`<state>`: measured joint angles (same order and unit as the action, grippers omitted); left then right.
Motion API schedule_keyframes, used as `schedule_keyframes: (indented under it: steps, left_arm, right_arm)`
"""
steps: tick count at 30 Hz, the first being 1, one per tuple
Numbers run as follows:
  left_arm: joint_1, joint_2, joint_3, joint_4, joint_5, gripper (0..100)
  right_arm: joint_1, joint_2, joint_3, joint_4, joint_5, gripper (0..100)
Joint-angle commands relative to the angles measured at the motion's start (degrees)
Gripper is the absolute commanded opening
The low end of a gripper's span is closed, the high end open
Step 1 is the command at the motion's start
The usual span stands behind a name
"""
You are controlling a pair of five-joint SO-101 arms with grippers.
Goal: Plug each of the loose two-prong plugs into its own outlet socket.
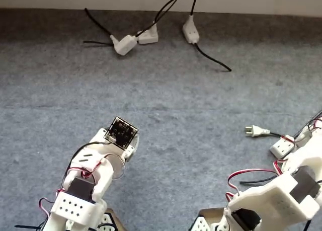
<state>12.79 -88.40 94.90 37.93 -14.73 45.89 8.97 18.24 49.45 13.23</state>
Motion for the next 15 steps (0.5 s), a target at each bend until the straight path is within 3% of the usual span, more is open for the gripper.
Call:
schedule_keyframes:
  steps: [1, 10, 15]
  left_arm:
    - [0.31, -0.40, -0.13, -0.79, 0.09, 16]
    - [0.31, -0.40, -0.13, -0.79, 0.09, 16]
    - [0.57, -0.40, -0.13, -0.79, 0.09, 16]
  right_arm:
    - [-1.54, -2.07, -2.68, 1.10, -0.62, 1.6]
    - [-8.84, -2.07, -19.21, 14.55, -0.79, 1.6]
    - [-16.57, -1.89, -33.80, 23.08, -5.54, 1.6]
